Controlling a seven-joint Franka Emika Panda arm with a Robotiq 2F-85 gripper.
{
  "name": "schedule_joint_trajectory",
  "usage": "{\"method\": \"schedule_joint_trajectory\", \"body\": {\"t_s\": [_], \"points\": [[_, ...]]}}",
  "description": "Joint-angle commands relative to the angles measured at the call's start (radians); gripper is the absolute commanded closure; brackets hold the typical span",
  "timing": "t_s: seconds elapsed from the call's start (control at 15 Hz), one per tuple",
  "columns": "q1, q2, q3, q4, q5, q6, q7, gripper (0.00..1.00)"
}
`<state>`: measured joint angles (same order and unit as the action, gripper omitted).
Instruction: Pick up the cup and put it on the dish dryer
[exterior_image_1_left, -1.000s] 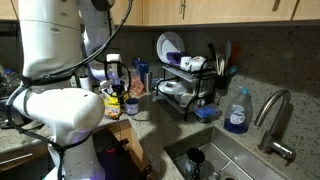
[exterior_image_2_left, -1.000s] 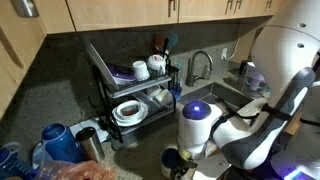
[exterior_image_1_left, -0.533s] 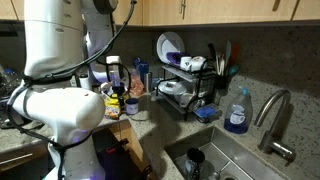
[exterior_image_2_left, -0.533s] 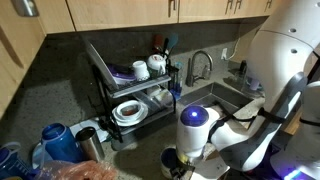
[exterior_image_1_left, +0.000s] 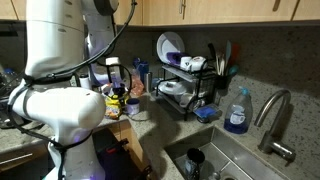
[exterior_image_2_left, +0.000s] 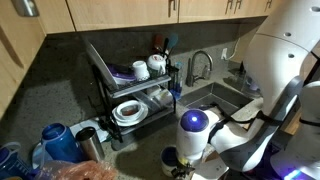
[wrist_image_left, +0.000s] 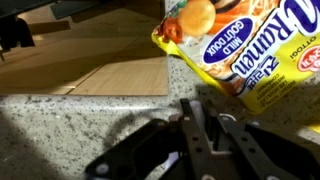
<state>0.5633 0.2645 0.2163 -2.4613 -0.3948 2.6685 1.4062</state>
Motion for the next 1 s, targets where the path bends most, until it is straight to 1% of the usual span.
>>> {"method": "schedule_joint_trajectory", "body": {"t_s": [0.0,0.13,0.2,0.27,0.33,0.47,0.53,0.6,0.67,0.73,0.8,0.87,0.93], "points": [[0.021,-0.007,-0.031,0.017,-0.060,-0.009,0.042,0.96],[0.020,-0.002,-0.035,0.022,-0.074,-0.010,0.039,0.96],[0.019,0.001,-0.035,0.023,-0.078,-0.010,0.037,0.85],[0.019,0.005,-0.034,0.024,-0.082,-0.010,0.034,0.59],[0.020,0.008,-0.033,0.026,-0.084,-0.011,0.031,0.58],[0.021,0.014,-0.032,0.029,-0.085,-0.011,0.025,0.45],[0.023,0.017,-0.032,0.032,-0.085,-0.012,0.024,0.36],[0.025,0.018,-0.034,0.034,-0.085,-0.013,0.023,0.65],[0.028,0.020,-0.035,0.035,-0.086,-0.013,0.023,0.75],[0.029,0.020,-0.037,0.036,-0.088,-0.013,0.023,0.77],[0.030,0.019,-0.037,0.038,-0.089,-0.013,0.023,0.83],[0.031,0.019,-0.039,0.039,-0.091,-0.014,0.023,0.92],[0.034,0.017,-0.041,0.041,-0.097,-0.016,0.024,0.99]]}}
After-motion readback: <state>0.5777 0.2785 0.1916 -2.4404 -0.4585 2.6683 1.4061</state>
